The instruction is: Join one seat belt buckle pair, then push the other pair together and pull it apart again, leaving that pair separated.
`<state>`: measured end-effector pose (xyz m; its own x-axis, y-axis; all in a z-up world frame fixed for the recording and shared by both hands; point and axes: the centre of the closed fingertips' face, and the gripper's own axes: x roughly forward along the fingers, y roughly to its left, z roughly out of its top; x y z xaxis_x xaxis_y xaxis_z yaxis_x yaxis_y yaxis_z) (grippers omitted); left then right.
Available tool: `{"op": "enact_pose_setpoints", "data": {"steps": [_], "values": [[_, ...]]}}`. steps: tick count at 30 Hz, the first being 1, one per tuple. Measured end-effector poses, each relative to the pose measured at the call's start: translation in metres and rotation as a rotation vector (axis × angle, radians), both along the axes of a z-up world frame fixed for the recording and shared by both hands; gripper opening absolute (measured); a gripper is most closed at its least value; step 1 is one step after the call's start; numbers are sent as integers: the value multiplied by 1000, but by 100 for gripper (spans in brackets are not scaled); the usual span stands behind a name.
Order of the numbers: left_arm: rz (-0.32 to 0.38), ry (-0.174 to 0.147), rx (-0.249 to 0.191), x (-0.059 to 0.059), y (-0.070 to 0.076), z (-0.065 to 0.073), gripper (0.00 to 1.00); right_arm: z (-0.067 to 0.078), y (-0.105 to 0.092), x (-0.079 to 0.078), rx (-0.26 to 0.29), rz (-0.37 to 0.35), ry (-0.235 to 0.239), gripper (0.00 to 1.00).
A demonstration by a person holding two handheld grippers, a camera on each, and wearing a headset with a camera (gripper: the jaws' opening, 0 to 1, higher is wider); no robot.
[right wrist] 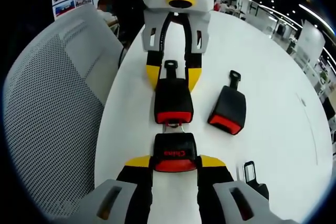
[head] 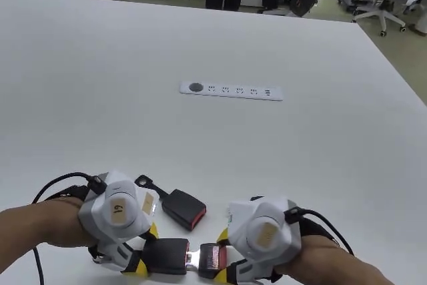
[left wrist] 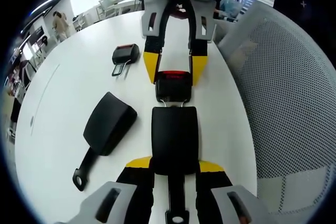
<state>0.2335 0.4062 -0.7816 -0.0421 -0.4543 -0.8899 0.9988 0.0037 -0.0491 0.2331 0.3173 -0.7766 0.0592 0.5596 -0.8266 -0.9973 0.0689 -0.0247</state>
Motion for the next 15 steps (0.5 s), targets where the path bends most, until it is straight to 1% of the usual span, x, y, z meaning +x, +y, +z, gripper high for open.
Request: {"op": "enact_pose_setpoints", "data": {"steps": [6,7,9,15], "values": [[6,-3,5,0,-1,1,30,0,3,0,3,-5,-1,27],[7,-3,6,0,-1,1,30,0,7,-1,13,-18,10,27],[9,-3,6,-1,-1,1,30,0,9,-1,5,-5,-3,27],[16,-1,2,0,-1,0,30,0,8,0,5,-10,0,27]]}}
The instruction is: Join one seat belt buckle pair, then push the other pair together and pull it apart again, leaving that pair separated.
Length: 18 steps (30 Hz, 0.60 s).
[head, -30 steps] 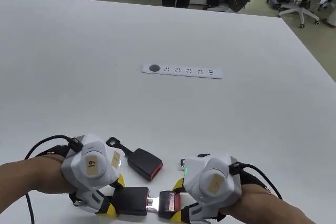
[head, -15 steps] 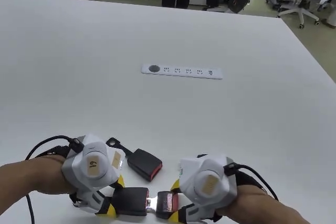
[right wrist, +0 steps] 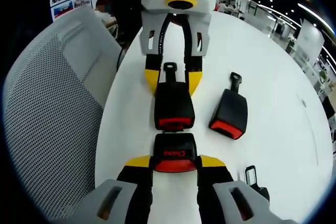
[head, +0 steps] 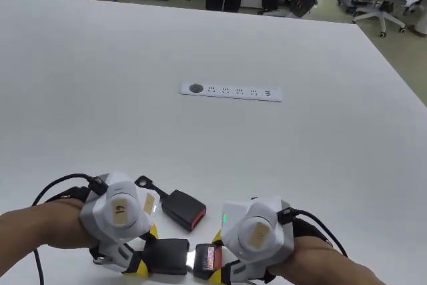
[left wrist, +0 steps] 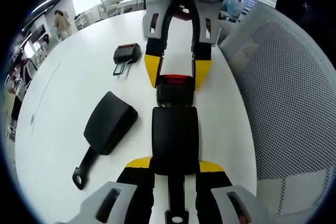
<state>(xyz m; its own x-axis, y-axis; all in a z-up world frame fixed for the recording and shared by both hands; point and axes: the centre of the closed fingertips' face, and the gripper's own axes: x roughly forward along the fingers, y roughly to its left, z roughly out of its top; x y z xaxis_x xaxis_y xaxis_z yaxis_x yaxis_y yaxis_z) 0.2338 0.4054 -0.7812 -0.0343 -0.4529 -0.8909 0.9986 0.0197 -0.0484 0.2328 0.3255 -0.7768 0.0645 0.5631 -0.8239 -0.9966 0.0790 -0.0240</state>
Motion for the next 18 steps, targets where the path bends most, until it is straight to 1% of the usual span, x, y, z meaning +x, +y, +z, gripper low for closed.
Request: {"op": "enact_pose_setpoints", "data": {"steps": [6,7,8,9,10,11,12,13,16,18], "values": [[5,-2,-2,0,-1,1,29,-1,3,1,-5,0,1,27],[6,-1,6,-1,0,1,29,-3,-9,-2,-57,-74,27,27],[5,-2,-3,0,-2,1,29,3,1,0,-13,18,-1,27],[6,-2,3,0,-1,2,29,8,0,-2,-8,-12,6,27],[6,-2,5,0,-2,2,29,11,-1,-3,-7,-13,6,27],[5,-2,8,0,-2,2,29,5,1,-2,-8,-13,7,27],[4,-1,10,1,-2,1,29,5,1,-2,-8,-13,6,28],[3,-3,12,1,-2,1,30,1,2,-2,-9,11,3,28],[1,-5,7,0,-2,1,30,1,-2,0,13,-2,-12,28],[-5,-9,6,1,-1,0,30,0,-2,0,10,5,-17,28]]}}
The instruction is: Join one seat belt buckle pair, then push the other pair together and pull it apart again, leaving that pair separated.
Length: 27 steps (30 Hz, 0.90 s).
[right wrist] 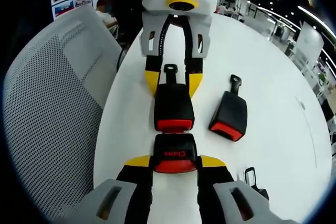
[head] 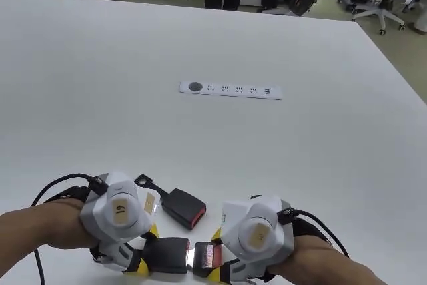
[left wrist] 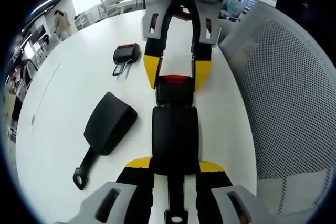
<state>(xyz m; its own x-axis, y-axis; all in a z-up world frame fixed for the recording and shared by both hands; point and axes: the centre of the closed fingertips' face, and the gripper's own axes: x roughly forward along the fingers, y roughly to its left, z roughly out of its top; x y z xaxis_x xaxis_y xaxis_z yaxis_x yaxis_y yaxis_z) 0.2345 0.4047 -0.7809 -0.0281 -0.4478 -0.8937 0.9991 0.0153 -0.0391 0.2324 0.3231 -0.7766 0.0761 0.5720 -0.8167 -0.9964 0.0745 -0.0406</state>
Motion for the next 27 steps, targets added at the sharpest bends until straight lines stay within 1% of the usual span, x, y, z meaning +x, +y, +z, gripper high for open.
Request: {"op": "enact_pose_setpoints", "data": {"steps": [1,2,6,8,10,12,14,15,16,17,18,20,22,24,27], "values": [[-1,0,0,0,0,0,30,-1,1,1,2,2,0,28],[-1,1,1,0,0,-1,30,1,1,2,2,4,-11,28],[-3,-1,17,0,-1,0,30,2,3,-1,-10,-8,-4,28],[-4,-2,14,-1,-1,1,30,1,1,1,-2,-7,-2,28],[3,0,-1,-1,0,1,30,2,1,0,21,0,-3,28],[6,-1,-1,-2,-1,2,31,3,1,0,27,1,-6,28],[-6,-3,27,-2,-3,3,31,3,4,1,-1,1,-6,28],[-14,-2,32,-2,-2,3,31,3,3,1,-3,6,-8,28],[-12,2,24,-1,-1,3,31,3,2,1,9,6,-7,28],[3,16,-1,-1,0,3,31,3,1,2,40,-4,0,28],[8,16,-2,0,2,2,31,3,1,1,51,-4,-6,28],[-7,2,14,-2,-1,3,31,3,1,0,52,-6,-9,28],[-15,0,30,-2,-2,3,31,3,2,1,43,-4,-11,29],[-24,-2,37,-3,-1,3,31,1,2,2,35,-1,-10,29],[-25,-2,34,-3,0,2,32,-1,2,3,40,-9,-5,30]]}}
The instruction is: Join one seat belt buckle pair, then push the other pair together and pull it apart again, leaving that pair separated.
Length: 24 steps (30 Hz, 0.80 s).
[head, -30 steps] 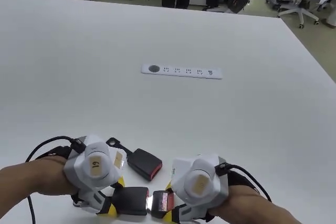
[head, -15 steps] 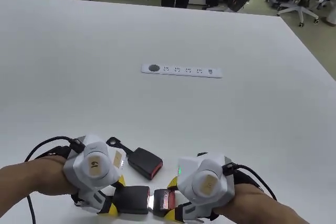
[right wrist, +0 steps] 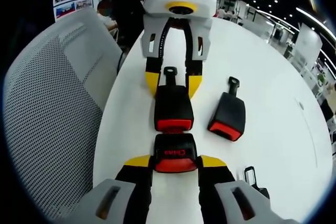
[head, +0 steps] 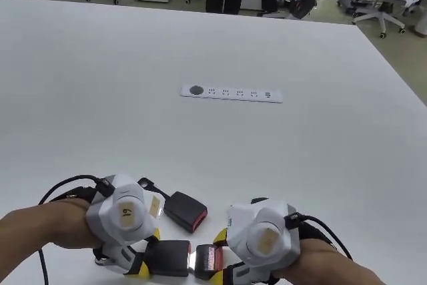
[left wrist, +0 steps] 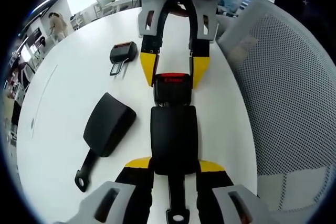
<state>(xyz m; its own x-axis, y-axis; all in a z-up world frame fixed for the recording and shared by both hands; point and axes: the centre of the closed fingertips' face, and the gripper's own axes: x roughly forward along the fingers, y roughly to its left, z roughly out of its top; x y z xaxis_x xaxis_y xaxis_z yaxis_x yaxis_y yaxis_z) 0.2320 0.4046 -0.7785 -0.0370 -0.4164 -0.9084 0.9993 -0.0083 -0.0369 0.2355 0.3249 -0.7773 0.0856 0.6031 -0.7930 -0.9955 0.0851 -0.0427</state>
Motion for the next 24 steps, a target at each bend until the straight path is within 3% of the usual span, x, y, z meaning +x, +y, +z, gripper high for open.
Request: {"op": "enact_pose_setpoints", "data": {"steps": [6,11,20,24], "values": [[4,-8,-7,1,1,-2,33,0,1,-1,9,13,-3,33],[23,-33,-6,5,3,-1,37,5,4,-5,17,20,1,37],[61,-41,-37,10,6,16,42,22,-3,-4,27,0,-9,44],[79,-51,-45,17,9,27,46,30,-9,4,40,-31,-20,47]]}}
